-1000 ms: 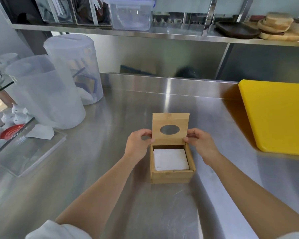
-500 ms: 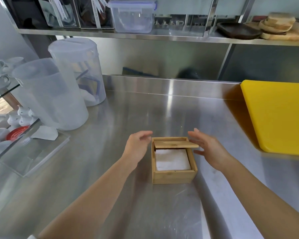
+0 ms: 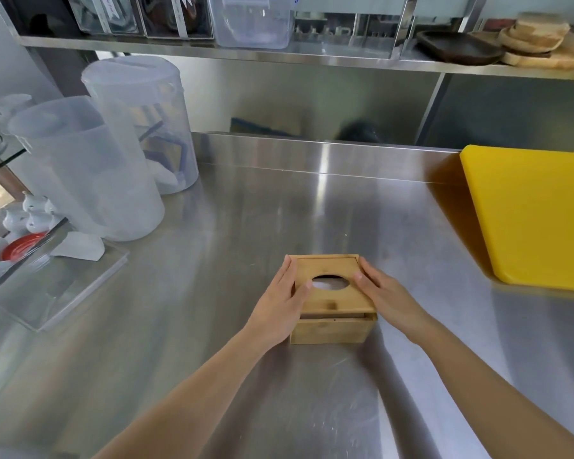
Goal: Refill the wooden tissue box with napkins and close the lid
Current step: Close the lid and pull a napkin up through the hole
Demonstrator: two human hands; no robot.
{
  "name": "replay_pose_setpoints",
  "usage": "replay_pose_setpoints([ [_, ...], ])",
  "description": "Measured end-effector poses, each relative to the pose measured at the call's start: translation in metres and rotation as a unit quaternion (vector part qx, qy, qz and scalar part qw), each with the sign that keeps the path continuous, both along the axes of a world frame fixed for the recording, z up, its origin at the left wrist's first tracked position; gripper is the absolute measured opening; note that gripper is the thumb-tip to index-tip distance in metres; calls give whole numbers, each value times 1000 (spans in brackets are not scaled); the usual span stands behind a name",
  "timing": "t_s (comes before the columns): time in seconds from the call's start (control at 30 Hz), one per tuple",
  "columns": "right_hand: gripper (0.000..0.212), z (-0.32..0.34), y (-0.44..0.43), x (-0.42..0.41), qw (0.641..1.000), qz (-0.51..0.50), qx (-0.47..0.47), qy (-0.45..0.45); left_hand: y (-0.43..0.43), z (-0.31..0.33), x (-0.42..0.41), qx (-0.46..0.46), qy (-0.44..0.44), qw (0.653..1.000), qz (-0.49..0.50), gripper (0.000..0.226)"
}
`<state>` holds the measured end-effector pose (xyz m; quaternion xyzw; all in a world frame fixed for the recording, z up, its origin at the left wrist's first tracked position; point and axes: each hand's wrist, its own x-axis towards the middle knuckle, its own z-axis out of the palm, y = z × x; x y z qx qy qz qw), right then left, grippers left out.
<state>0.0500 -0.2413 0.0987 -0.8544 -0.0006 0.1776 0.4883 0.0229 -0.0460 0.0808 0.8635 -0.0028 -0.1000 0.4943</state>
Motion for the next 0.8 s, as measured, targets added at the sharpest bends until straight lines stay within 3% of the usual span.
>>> replay_pose_setpoints([
  [0.2, 55, -10, 4, -7, 998, 4, -50, -42, -2, -11, -7, 164, -103, 981, -24, 56],
  [0.33, 56, -8, 5, -6, 995, 32, -84, -33, -1, -19, -5, 248, -147, 957, -37, 78],
  [0.47, 59, 3, 3, 0, 987, 90, -136, 10, -1, -22, -3, 252, -154, 955, -35, 80],
  [0.63, 59, 6, 3, -1, 984, 92, -151, 19, -1, -19, -4, 263, -149, 952, -40, 79],
  [0.8, 60, 4, 3, -1, 980, 90, -175, 7, 0, -11, -1, 275, -150, 949, -30, 55],
])
